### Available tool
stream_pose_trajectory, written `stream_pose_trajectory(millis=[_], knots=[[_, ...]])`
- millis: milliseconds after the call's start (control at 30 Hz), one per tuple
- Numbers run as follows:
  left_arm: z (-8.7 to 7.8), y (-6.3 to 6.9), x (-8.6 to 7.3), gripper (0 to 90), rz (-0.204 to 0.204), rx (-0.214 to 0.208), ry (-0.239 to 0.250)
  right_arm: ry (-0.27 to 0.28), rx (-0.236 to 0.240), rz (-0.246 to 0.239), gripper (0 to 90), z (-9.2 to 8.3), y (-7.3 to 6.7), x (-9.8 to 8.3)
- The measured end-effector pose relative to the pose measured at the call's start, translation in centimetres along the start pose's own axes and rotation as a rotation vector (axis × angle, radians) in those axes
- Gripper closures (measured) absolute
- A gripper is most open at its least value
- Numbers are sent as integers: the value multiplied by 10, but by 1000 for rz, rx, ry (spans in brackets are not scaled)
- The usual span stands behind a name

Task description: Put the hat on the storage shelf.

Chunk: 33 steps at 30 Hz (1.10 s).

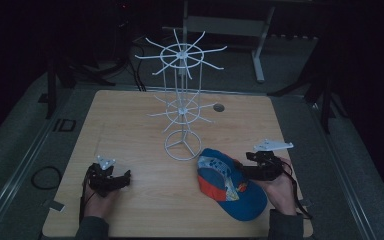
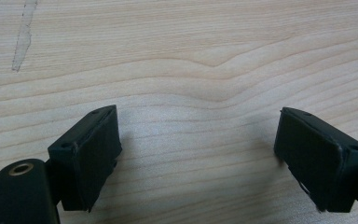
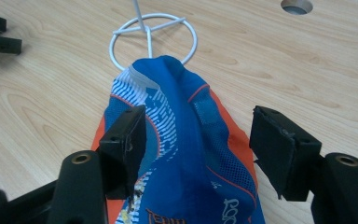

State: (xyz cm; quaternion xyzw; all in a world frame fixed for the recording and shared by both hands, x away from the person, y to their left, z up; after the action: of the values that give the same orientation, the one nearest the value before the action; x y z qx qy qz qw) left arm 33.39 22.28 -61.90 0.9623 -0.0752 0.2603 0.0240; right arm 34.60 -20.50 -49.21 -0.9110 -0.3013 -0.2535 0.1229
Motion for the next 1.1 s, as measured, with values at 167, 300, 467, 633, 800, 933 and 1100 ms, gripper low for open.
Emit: stream_pose_trajectory(millis=[167,300,467,633,800,933,1100], knots=[[0,0,1,147,-4,0,3,-14,7,-2,372,5,2,-3],[1,0,1,147,-4,0,3,-3,43,13,396,9,5,-4],[0,1,1,147,-5,1,3,-8,18,12,377,13,6,-2],[0,1,1,147,-5,1,4,-35,-25,-14,408,17,3,-2],[0,0,1,147,-4,1,3,-49,-61,-9,416,16,4,-1],[0,0,0,147,-2,2,0,-62,-75,-13,415,15,6,0],[0,0,0,147,-3,2,0,-89,-81,-37,409,16,10,2]])
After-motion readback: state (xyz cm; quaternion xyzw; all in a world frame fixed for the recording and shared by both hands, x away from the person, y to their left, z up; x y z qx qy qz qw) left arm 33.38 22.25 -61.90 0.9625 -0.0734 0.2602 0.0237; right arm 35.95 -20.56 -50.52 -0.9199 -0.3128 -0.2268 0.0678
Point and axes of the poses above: each handheld gripper's, and its own axes: z roughly forward along the jaws, x roughly out of its top, y roughly to its right, the point moved 7 cm from there along z, roughly forward along the jaws, and after that the axes turned 15 degrees about -y, right-handed, at the moved point
